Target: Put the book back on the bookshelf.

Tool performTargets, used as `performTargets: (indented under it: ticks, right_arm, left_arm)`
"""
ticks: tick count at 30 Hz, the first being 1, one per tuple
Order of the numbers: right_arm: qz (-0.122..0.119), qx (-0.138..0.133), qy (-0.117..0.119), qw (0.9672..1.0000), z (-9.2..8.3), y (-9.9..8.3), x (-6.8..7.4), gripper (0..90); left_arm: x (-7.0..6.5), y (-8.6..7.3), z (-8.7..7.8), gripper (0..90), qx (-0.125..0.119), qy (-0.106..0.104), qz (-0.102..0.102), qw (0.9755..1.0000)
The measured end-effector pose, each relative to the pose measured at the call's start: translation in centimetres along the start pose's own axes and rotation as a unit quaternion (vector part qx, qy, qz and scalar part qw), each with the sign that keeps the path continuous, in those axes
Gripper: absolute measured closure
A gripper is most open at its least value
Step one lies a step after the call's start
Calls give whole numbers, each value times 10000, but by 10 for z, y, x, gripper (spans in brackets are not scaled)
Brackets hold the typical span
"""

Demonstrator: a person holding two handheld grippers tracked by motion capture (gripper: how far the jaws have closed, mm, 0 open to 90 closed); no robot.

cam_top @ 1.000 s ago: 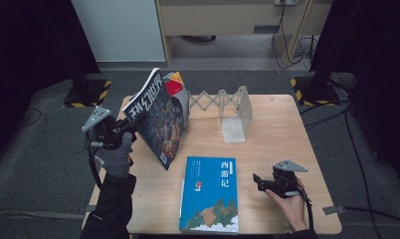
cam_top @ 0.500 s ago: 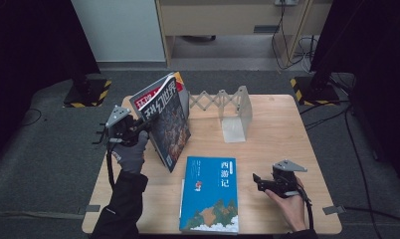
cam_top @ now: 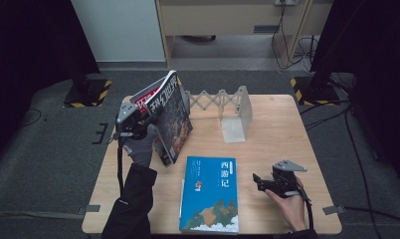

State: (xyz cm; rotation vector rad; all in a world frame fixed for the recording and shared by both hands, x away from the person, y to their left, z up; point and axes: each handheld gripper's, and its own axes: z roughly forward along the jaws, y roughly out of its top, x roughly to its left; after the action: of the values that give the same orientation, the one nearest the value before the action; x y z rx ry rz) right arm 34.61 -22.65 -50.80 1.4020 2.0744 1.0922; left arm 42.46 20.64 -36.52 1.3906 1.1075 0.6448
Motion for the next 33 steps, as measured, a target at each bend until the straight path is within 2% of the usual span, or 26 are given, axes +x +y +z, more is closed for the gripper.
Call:
performTargets:
  ticks: [4, 8, 14, 18, 25, 30, 33]
  right_arm:
    - [1, 20, 9, 10000, 0, 0, 0, 155]
    - [-12, 16, 9, 10000, 0, 0, 0, 156]
    - [-29, 5, 2, 10000, 1, 0, 0, 158]
    - [-48, 33, -5, 10000, 1, 0, 0, 160]
    - [-50, 21, -4, 10000, 1, 0, 1, 162]
    - [-84, 38, 3, 10000, 2, 0, 1, 163]
    - [-72, 38, -6, 10000, 2, 0, 2, 163]
  left_arm:
    - [-2, 3, 4, 822, 41, 51, 192, 9998]
    - [-3, 10, 2, 822, 2, 212, 410, 9989]
    - [-6, 10, 1, 822, -164, 394, 517, 9978]
    - [-8, 5, 3, 821, -251, 319, 373, 9985]
    - [-3, -14, 4, 820, -105, 277, 228, 9993]
    - [5, -23, -4, 819, -162, 239, 67, 9996]
    - [5, -27, -11, 817, -125, 196, 84, 9997]
